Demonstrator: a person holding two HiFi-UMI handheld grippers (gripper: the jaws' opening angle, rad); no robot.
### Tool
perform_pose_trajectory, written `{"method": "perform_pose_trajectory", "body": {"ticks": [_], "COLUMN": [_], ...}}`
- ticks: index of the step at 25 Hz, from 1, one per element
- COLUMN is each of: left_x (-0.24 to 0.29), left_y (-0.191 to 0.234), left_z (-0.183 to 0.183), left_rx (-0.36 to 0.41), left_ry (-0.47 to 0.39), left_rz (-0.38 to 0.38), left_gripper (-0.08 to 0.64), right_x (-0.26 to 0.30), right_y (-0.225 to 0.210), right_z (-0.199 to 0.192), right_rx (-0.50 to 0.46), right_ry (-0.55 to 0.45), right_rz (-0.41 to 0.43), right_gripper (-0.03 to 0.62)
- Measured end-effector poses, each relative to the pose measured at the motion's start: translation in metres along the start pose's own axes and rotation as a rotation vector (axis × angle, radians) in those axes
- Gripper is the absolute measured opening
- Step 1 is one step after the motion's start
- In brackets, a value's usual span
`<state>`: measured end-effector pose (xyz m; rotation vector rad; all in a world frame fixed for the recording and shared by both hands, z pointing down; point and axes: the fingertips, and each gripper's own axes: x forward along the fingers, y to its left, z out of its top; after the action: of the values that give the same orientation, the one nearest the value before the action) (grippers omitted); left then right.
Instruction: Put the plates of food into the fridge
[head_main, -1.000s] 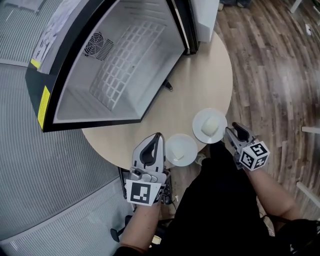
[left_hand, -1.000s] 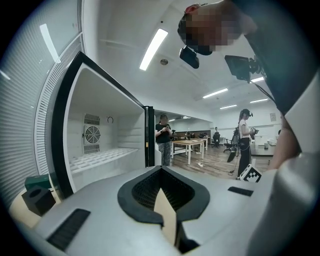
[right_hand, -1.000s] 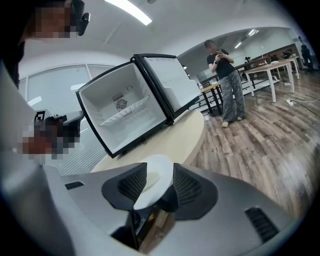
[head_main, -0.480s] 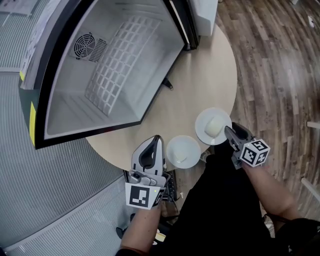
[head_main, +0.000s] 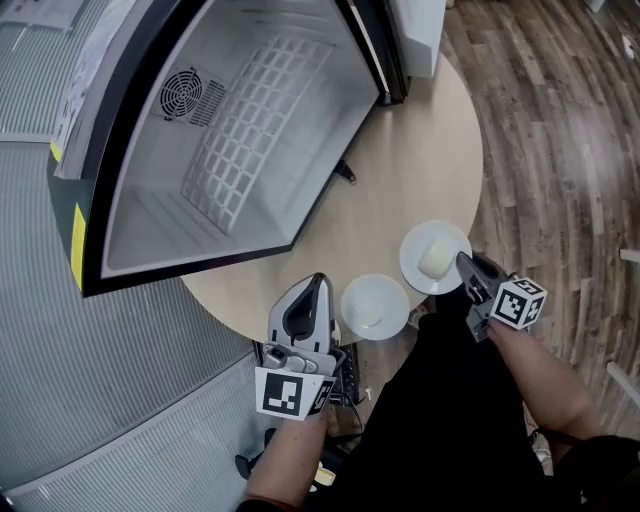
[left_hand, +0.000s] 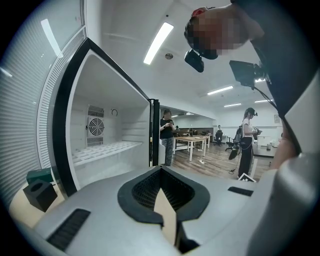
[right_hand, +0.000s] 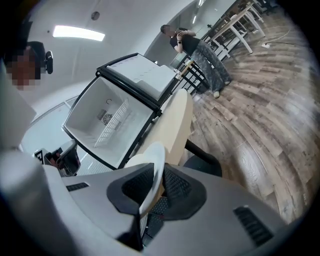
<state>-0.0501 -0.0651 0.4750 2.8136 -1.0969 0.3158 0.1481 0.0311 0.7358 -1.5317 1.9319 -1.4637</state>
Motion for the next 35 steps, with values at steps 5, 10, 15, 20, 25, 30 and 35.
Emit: {"method": "perform_pose_trajectory", "body": {"ticks": [5,10,15,20,25,30,35], "left_x": [-0.008,-0.017,-0.028,-0.043,-0.061,-0.084,-0.105], "left_y": [0.006,0.009,0.015,0.023,0.031,0.034,0.038], "left_z": [0.009,0.02,0.036,0.052,0.064,0.074,0.084], "left_rx": [0.006,0.006,0.019,0.024,0.01,-0.002,-0.002], "left_ry": [-0.018,-0.036,-0.066,-0.099,-0.129,-0.161,-0.202], "left_rz": [0.016,0.023,0.036,0.054,0.087,0.111,0.126], "left_gripper": [0.002,0.002,0.002,0.002,0.002,0.002,0.002], "right_x": [-0.002,-0.006,-0.013,-0.017,-0.014,-0.015,-0.011], "right_y": [0.009,0.017,0.02,0.036,0.072,0.116,0.16], "right_z": [0.007,0.012,0.018,0.032,0.051,0.069,0.084], "right_rx": [0.104,0.131,0.164,0.189,0.218,0.212,0.21], "right_ry": [-0.036,-0.036,-0.053,-0.083,-0.112,-0.146,-0.183], "right_rz": [0.034,-0.005,-0.048,-0.054,0.027,0.146,0.273], "right_gripper": [0.028,0.018,0.018,0.018,0.018,0.018,0.018]}}
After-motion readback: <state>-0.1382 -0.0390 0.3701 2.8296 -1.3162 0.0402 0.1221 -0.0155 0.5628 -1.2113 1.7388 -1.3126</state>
